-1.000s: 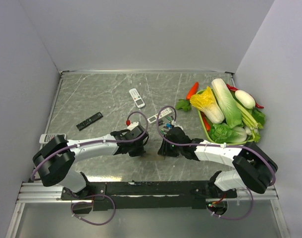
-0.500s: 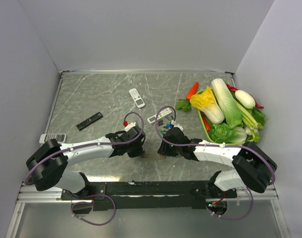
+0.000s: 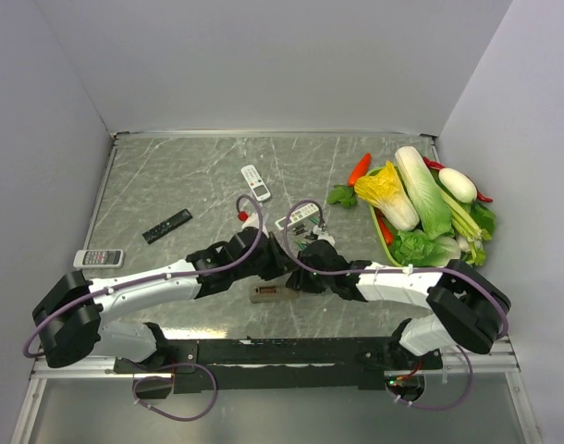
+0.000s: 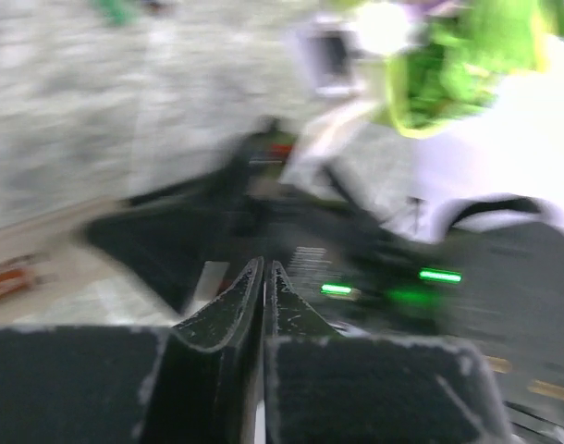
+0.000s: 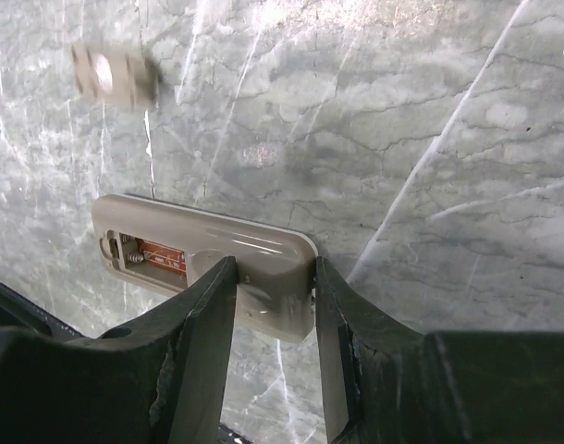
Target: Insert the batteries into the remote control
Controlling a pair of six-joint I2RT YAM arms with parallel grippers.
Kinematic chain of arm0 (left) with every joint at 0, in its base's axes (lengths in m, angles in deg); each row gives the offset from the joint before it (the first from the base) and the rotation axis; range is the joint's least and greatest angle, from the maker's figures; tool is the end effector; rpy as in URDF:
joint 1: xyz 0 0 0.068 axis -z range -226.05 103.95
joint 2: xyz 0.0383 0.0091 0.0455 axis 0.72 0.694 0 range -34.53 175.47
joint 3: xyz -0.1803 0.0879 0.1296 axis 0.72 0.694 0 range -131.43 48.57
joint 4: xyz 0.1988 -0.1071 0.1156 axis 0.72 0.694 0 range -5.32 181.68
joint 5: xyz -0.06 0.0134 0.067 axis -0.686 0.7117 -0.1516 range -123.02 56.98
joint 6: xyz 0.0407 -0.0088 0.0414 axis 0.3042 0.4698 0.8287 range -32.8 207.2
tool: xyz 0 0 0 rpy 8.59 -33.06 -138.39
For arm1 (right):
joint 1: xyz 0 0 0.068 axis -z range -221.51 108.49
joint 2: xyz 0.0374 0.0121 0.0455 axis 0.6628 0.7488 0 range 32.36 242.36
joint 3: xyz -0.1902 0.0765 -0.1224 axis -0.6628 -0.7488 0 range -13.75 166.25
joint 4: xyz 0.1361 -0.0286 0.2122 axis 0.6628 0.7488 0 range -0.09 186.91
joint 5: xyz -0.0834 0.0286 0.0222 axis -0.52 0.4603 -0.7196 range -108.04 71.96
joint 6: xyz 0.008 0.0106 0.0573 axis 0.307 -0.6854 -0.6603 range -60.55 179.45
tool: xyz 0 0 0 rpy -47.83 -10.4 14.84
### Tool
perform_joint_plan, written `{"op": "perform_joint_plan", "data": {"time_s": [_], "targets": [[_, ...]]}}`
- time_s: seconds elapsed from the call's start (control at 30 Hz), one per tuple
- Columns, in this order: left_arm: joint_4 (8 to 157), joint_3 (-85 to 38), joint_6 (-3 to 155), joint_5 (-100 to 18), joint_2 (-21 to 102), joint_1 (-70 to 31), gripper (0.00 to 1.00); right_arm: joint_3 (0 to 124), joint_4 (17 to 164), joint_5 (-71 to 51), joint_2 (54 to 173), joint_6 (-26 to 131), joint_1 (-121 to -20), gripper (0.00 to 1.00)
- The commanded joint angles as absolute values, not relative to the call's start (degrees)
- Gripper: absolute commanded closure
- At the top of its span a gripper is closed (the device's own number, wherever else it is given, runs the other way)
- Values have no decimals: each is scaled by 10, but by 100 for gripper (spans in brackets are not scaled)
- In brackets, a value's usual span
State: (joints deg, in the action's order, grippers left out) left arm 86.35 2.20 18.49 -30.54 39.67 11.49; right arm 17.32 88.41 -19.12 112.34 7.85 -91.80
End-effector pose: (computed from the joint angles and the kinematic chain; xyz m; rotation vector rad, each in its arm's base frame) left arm 0.1607 -0.2492 0.2188 -0.2590 2.3440 -1.2037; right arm 0.1667 0.1995 0.1138 0.0386 2.5555 0.7584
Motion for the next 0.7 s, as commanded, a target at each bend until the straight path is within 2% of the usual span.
{"op": "perform_joint_plan", "data": {"time_s": [0.0,0.03,0.1,0.13,0.27,0.3,0.4,0.47,0.5,0.67], "targets": [[906,71,177,-247,370,97,89,176,934,-195,1109,79,-931,78],[912,75,185,-235,360,94,82,178,939,-201,1102,92,-931,76],[947,81,199,-192,322,92,75,183,950,-215,1075,118,-931,73],[961,81,215,-176,297,88,66,188,965,-217,1066,127,-931,69],[1032,77,258,-131,252,70,45,222,1007,-236,1027,189,-931,57],[1057,80,268,-123,245,68,38,228,1012,-228,1022,223,-931,49],[1063,113,280,-125,201,55,25,254,1047,-228,1020,287,-930,35],[1055,151,280,-134,158,43,20,270,1068,-228,1031,304,-929,34],[1052,163,276,-138,144,38,14,274,1070,-221,1035,328,-929,30],[1025,253,247,-165,44,19,6,296,1090,-152,1078,437,-926,11]]}}
